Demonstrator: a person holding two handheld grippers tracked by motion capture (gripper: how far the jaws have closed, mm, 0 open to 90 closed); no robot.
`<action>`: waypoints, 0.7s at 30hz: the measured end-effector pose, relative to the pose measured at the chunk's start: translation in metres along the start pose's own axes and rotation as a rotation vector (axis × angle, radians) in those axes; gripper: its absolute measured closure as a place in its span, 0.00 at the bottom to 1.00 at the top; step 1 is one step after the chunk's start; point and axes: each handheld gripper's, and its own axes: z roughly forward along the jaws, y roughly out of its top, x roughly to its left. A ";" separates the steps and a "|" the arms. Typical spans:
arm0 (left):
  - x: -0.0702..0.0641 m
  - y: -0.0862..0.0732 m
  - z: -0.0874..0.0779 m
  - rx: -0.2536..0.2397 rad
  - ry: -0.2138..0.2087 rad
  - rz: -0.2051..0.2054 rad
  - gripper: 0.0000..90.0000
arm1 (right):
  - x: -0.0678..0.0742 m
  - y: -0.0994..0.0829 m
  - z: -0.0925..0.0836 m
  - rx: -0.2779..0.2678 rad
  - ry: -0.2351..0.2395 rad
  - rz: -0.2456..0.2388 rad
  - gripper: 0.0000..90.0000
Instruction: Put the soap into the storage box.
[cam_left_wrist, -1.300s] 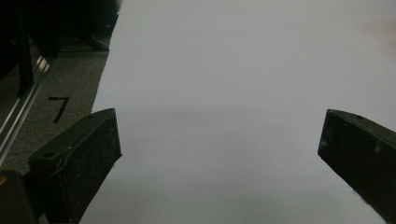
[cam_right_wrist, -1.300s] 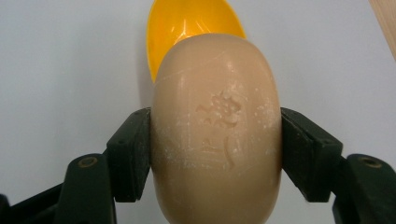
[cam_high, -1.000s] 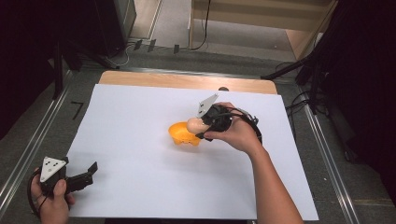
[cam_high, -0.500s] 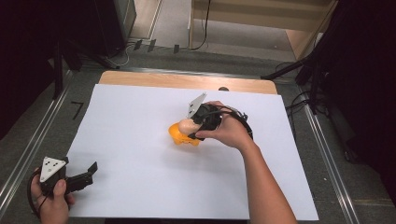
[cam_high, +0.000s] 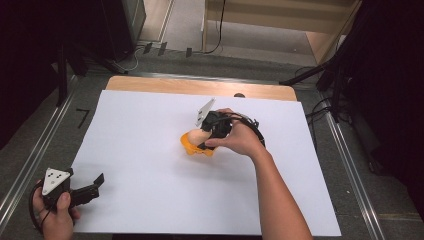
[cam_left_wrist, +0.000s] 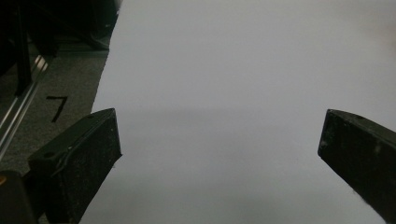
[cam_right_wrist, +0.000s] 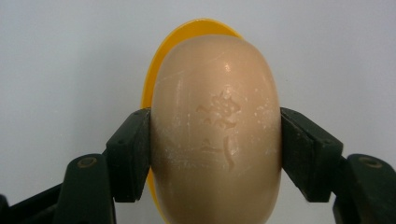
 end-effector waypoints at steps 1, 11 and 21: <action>0.000 0.000 0.000 0.000 0.000 -0.001 0.00 | -0.001 -0.001 0.000 -0.002 0.011 0.009 0.37; 0.000 0.000 0.000 0.000 0.001 -0.001 0.00 | -0.004 -0.004 0.002 -0.007 0.033 0.019 0.36; 0.000 0.000 0.000 -0.004 -0.002 -0.005 0.00 | -0.003 -0.004 -0.006 -0.043 0.013 0.052 0.33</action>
